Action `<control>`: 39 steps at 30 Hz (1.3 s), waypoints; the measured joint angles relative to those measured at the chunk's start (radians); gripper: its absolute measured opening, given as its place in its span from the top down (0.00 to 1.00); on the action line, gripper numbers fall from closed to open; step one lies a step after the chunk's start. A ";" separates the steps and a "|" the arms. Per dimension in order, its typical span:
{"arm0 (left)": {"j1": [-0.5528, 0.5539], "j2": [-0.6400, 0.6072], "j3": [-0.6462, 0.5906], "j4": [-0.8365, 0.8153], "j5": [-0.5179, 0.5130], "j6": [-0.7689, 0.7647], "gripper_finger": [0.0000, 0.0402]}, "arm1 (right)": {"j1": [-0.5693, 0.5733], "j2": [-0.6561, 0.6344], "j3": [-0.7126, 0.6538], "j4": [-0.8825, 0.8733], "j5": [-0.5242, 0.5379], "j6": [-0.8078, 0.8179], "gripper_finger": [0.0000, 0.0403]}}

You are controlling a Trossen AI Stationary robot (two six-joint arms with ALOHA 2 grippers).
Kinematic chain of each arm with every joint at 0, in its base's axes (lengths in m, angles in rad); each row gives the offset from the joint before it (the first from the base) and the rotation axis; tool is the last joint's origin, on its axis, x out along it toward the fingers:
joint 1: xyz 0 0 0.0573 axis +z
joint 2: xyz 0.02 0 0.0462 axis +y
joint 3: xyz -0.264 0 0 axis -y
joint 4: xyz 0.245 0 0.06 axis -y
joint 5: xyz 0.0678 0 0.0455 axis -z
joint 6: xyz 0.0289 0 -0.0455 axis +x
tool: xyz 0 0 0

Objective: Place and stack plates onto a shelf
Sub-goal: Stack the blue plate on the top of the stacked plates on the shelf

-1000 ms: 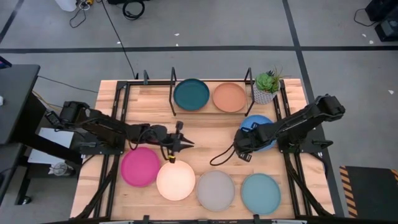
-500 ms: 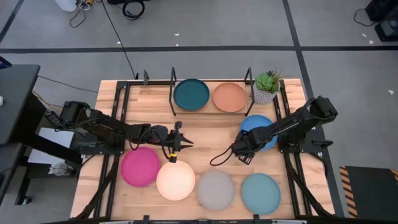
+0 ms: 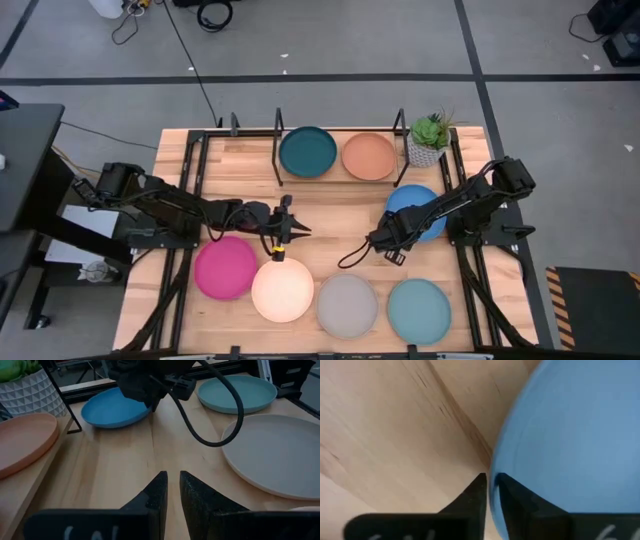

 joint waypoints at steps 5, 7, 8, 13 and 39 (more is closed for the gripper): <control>-0.008 -0.008 0.000 -0.008 0.000 0.008 0.86 | 0.000 -0.006 0.010 -0.009 -0.009 -0.006 0.96; -0.018 -0.020 0.001 -0.018 0.000 0.021 0.86 | 0.001 -0.006 0.022 -0.010 -0.013 -0.005 0.97; -0.025 -0.031 0.001 -0.036 0.000 0.025 0.86 | 0.003 -0.006 0.030 -0.010 -0.015 -0.005 0.97; -0.066 -0.090 0.001 -0.092 0.000 0.027 0.86 | 0.019 -0.006 0.101 -0.045 -0.015 -0.024 0.95; -0.108 -0.498 -0.284 -0.033 -0.125 0.003 0.86 | 0.054 0.008 0.478 0.005 0.120 -0.230 0.96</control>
